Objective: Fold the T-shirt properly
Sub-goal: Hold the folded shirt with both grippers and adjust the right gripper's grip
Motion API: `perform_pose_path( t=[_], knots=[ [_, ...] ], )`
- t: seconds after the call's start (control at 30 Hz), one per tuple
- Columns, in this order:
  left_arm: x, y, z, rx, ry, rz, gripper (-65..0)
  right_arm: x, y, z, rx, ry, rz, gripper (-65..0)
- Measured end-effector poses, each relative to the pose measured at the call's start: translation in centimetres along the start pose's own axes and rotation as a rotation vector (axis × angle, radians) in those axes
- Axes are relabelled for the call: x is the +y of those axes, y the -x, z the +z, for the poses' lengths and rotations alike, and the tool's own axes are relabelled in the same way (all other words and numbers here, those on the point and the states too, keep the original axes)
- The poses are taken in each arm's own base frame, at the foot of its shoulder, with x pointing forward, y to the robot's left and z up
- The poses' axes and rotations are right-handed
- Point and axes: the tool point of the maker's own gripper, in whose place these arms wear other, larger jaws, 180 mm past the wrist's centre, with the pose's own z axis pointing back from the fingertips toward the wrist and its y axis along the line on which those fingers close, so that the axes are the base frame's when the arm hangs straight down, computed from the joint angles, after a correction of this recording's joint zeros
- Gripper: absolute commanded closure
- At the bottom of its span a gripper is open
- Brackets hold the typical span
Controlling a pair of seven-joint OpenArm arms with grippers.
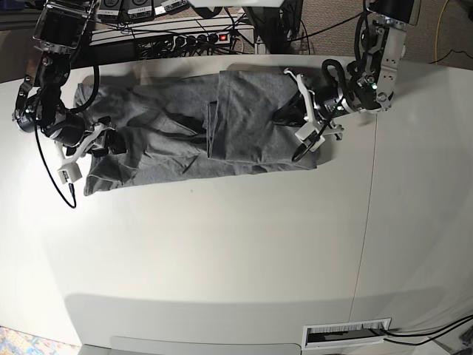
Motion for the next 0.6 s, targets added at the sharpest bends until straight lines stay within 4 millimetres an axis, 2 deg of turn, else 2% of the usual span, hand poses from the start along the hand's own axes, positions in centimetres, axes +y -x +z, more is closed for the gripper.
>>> perform_pose_path(
  t=[0.17, 0.33, 0.47, 0.6],
  knots=[
    [0.0, 0.0, 0.0, -0.009, 0.000, 0.005, 0.0, -0.7, -0.4, 0.8, -0.022, 0.011, -0.018, -34.1],
    [0.0, 0.0, 0.0, -0.011, 0.000, 0.005, 0.0, -1.4, -2.2, 3.0, -0.097, 0.045, -0.012, -34.1],
    [0.0, -0.1, 0.0, -0.011, 0.000, 0.005, 0.0, 0.0, -3.3, 4.0, -0.130, 0.039, 0.072, -34.1],
    [0.0, 0.0, 0.0, -0.011, 0.000, 0.006, 0.0, 0.4, -2.9, 4.5, -0.117, 0.060, 0.110, -34.1]
  ],
)
